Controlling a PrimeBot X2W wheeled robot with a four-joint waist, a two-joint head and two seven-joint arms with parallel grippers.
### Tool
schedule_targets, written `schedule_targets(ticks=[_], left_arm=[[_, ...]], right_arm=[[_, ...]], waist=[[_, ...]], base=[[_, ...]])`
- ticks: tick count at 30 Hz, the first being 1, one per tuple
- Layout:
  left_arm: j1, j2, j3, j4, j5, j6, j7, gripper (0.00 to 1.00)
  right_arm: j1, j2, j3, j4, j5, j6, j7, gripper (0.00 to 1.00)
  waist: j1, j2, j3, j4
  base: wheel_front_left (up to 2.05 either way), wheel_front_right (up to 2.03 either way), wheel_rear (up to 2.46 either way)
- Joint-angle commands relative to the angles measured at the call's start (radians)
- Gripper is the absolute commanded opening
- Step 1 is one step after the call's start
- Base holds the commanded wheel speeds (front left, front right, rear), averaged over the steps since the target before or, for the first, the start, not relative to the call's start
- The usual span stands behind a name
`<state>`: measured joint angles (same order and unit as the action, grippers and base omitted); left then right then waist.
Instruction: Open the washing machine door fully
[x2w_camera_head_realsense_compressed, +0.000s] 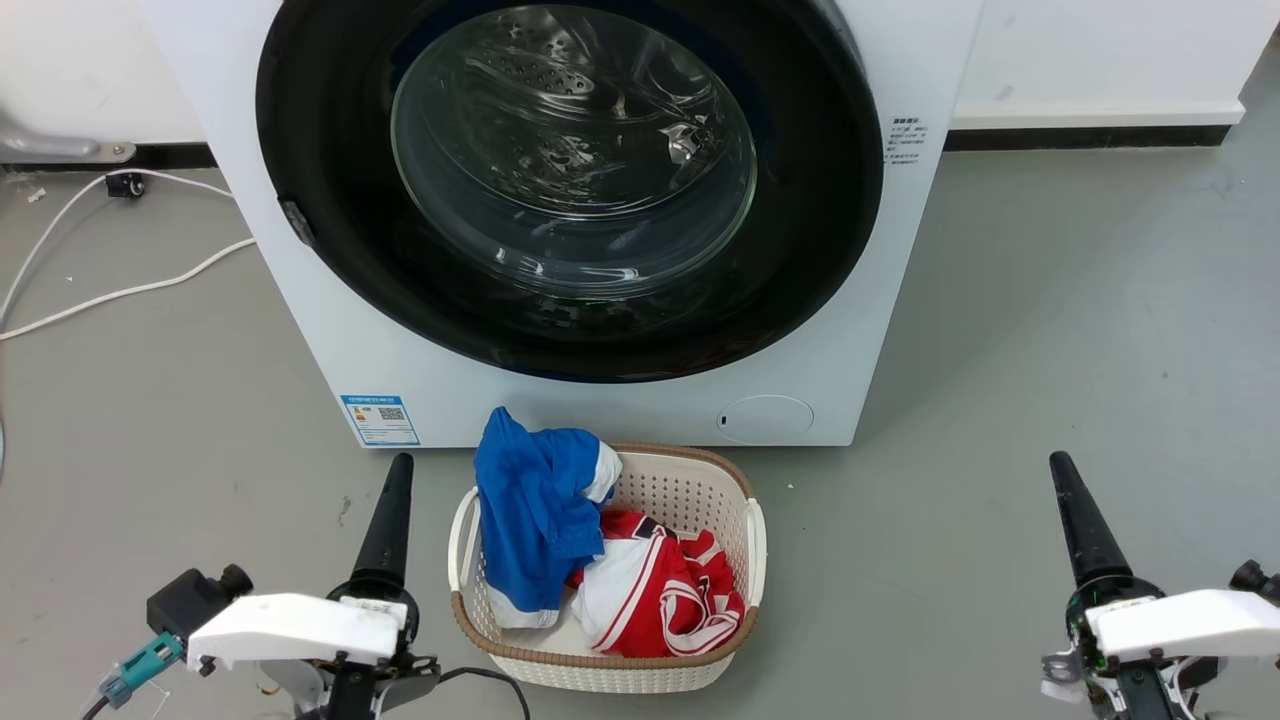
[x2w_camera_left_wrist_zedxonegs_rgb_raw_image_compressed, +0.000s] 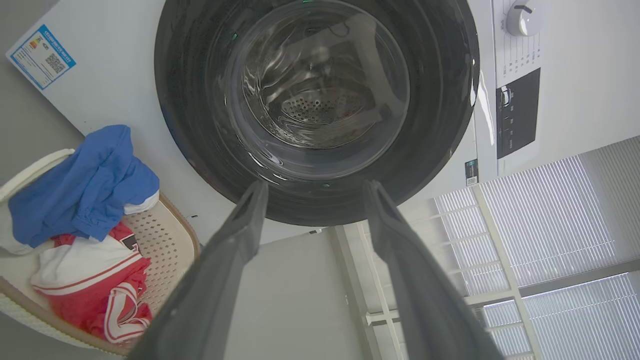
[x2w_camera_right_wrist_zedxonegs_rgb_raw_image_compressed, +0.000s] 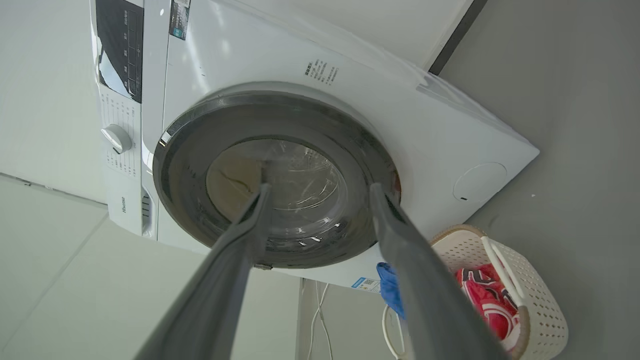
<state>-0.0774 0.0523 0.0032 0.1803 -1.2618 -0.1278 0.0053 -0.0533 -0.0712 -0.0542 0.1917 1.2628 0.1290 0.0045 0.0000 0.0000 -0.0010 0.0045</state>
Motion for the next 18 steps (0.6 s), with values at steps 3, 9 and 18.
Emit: schedule_targets(ticks=[3,9,18], left_arm=[[-0.017,0.002,-0.02,-0.032,0.115,-0.002,-0.02,1.0],[-0.012,0.006,-0.05,-0.039,0.256,0.002,-0.042,1.0],[-0.012,0.028,-0.103,-0.046,0.423,0.028,-0.074,1.0]], right_arm=[[0.003,-0.012,0.011,-0.032,-0.129,0.001,-0.019,1.0],[0.019,-0.009,0.014,-0.045,-0.286,0.001,-0.04,1.0],[0.031,-0.006,0.02,-0.071,-0.467,0.001,-0.057,1.0]], waist=[[0.0,0.0,-0.001,0.002],[0.0,0.0,-0.003,0.004],[0.0,0.0,-0.007,0.008]], base=[[0.0,0.0,0.0],[0.0,0.0,0.0],[0.0,0.0,0.0]])
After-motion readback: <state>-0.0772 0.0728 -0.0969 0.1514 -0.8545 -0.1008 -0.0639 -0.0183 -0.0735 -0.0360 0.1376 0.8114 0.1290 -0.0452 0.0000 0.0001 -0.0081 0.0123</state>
